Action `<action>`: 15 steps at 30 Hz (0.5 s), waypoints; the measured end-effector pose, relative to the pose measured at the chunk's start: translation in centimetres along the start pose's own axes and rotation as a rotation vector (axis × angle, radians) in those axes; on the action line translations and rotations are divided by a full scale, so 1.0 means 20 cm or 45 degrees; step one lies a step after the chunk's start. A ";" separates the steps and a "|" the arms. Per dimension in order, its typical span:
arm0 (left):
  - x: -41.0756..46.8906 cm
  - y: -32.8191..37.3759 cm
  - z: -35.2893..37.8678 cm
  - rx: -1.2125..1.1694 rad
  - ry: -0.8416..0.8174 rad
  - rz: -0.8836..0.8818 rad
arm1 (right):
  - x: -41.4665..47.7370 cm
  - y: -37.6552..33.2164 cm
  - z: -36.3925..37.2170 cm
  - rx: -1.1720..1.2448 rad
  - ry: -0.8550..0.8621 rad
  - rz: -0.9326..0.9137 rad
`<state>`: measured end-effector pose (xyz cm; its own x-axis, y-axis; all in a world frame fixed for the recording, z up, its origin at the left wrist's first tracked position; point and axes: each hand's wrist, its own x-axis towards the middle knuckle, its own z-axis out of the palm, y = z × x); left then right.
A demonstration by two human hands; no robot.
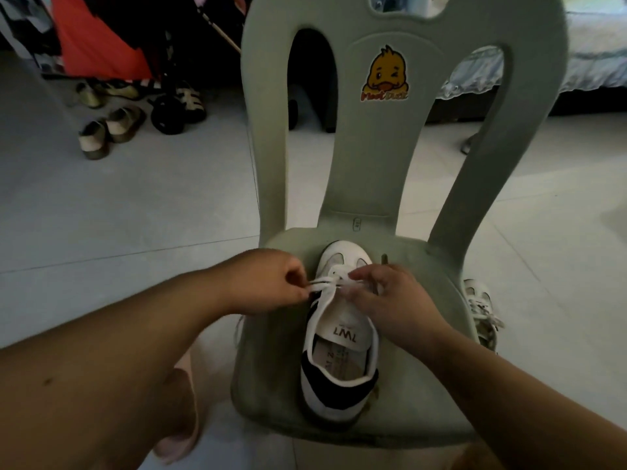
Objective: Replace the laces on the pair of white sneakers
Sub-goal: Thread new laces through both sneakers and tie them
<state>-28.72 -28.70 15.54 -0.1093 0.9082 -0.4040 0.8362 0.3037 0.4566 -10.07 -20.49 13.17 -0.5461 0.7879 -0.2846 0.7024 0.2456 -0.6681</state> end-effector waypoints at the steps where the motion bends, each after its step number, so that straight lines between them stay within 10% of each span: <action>1: 0.02 0.03 0.02 -0.025 0.048 0.033 | 0.01 -0.01 -0.01 0.031 -0.003 -0.022; 15: 0.06 0.06 0.08 0.402 0.389 0.540 | 0.12 -0.01 -0.02 -0.299 -0.123 -0.342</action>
<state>-27.00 -27.70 14.32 0.1577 0.9871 0.0287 0.9545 -0.1599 0.2517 -11.32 -18.42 12.90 -0.7581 0.6233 -0.1918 0.6075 0.5680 -0.5552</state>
